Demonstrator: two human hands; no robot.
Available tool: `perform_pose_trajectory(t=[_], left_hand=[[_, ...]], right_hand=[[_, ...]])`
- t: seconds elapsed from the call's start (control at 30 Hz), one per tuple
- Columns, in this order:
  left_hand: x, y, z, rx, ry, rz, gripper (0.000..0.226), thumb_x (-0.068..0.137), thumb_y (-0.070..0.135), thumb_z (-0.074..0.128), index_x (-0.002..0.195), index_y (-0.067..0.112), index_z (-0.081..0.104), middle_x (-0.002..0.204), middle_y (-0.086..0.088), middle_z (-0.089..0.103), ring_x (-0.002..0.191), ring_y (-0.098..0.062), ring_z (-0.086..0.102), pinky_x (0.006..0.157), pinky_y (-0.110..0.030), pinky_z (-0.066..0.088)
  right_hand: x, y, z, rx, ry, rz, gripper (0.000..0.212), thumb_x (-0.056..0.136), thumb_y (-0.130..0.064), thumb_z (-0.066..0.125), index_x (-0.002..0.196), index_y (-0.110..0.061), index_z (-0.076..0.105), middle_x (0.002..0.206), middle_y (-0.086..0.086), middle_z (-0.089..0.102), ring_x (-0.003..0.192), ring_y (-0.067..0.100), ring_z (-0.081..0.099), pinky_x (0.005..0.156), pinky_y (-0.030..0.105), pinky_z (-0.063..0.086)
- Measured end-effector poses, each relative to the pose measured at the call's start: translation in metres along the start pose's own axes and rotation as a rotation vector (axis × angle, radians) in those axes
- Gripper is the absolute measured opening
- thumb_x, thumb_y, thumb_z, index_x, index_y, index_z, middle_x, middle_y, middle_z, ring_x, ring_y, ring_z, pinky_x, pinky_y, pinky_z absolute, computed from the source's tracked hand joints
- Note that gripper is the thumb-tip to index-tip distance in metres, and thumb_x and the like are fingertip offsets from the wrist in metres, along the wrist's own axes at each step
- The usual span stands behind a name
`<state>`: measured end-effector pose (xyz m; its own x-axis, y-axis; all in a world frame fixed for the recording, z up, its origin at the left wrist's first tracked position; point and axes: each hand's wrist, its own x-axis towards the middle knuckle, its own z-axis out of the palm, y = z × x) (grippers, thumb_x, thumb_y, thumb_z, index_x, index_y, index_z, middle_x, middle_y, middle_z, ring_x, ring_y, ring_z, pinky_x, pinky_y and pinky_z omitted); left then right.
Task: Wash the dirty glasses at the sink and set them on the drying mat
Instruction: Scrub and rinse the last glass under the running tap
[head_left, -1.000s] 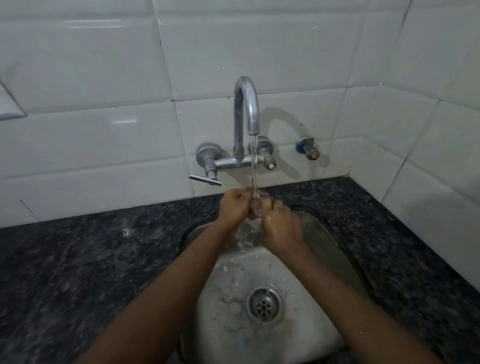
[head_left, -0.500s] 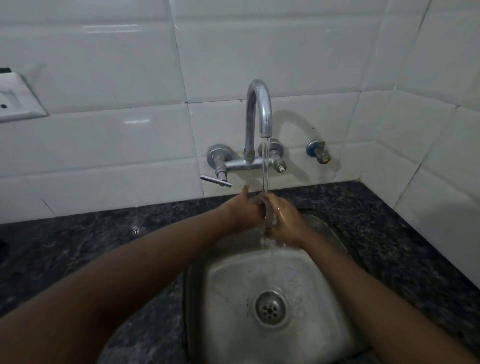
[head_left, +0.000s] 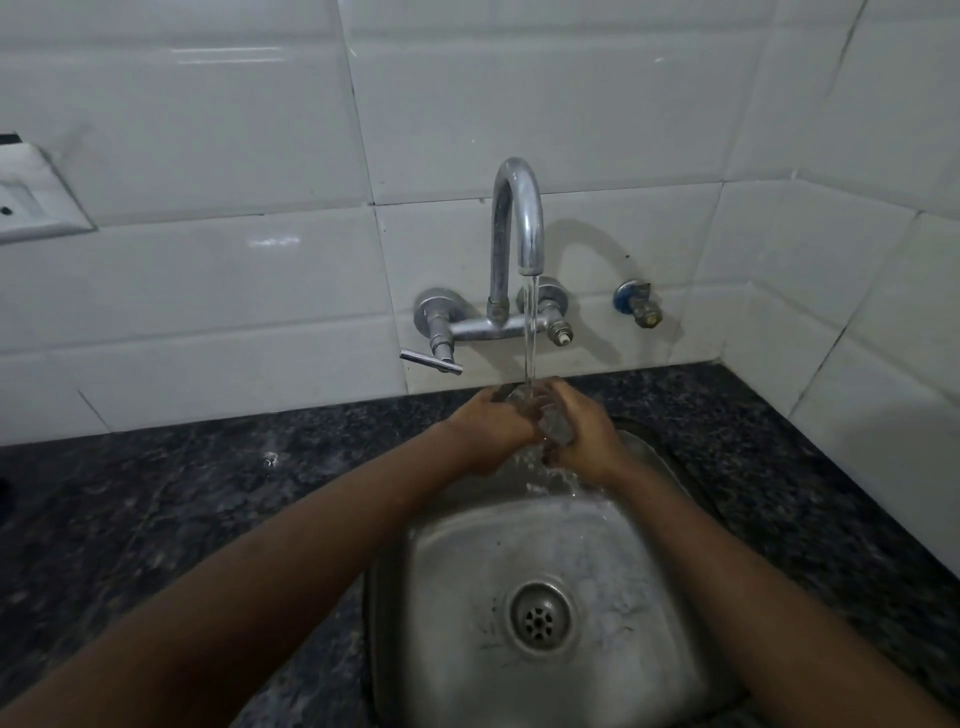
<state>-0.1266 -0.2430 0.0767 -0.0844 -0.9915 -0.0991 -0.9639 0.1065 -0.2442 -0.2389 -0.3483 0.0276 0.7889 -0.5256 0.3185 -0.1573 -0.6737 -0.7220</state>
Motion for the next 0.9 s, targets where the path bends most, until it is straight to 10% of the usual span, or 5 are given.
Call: perform_pose_trajectory(t=[0.17,0.3,0.5,0.63,0.9], left_hand=[[-0.029,0.006,0.001,-1.423,0.442,-0.204,0.037,0.073,-0.028,0.048,0.101,-0.011,0.064,0.104,-0.021,0.068,0.092,-0.022,0.069,0.082,-0.032,0.057],[-0.03,0.017,0.027,-1.775,0.798,-0.769,0.036,0.08,-0.026,0.038,0.089,-0.002,0.064,0.09,-0.012,0.071,0.079,-0.013,0.067,0.067,-0.018,0.055],[-0.031,0.037,0.069,-2.094,0.059,-0.92,0.046,0.094,0.048,0.041,0.114,0.012,0.059,0.119,-0.017,0.059,0.107,-0.034,0.057,0.084,-0.049,0.05],[-0.026,0.037,0.056,-2.619,0.133,-0.786,0.068,0.092,0.06,0.029,0.124,0.006,0.054,0.132,-0.023,0.053,0.114,-0.035,0.055,0.089,-0.044,0.051],[-0.046,0.021,0.03,-1.6,0.378,-0.889,0.056,0.089,0.054,0.046,0.118,0.006,0.045,0.117,-0.02,0.058,0.082,-0.03,0.065,0.053,-0.035,0.057]], right_hand=[[-0.01,0.003,-0.008,0.205,-0.021,0.128,0.07,0.054,0.001,0.084,0.112,-0.02,0.053,0.106,-0.004,0.062,0.096,0.014,0.062,0.064,0.008,0.048],[-0.017,0.002,-0.002,0.353,-0.051,0.206,0.075,0.043,0.007,0.086,0.103,-0.024,0.053,0.113,0.0,0.059,0.108,0.026,0.058,0.084,0.039,0.054],[-0.019,-0.013,0.015,0.627,0.013,0.31,0.064,0.049,0.007,0.086,0.105,-0.009,0.059,0.102,0.011,0.067,0.096,0.026,0.065,0.082,0.036,0.057],[-0.022,-0.024,0.027,1.023,0.086,0.424,0.04,0.077,-0.034,0.065,0.107,-0.007,0.062,0.105,0.015,0.066,0.1,0.032,0.062,0.088,0.043,0.053],[-0.035,0.0,0.063,1.545,0.294,0.911,0.044,0.099,-0.023,0.029,0.087,-0.004,0.067,0.089,0.019,0.066,0.075,0.029,0.066,0.064,0.034,0.055]])
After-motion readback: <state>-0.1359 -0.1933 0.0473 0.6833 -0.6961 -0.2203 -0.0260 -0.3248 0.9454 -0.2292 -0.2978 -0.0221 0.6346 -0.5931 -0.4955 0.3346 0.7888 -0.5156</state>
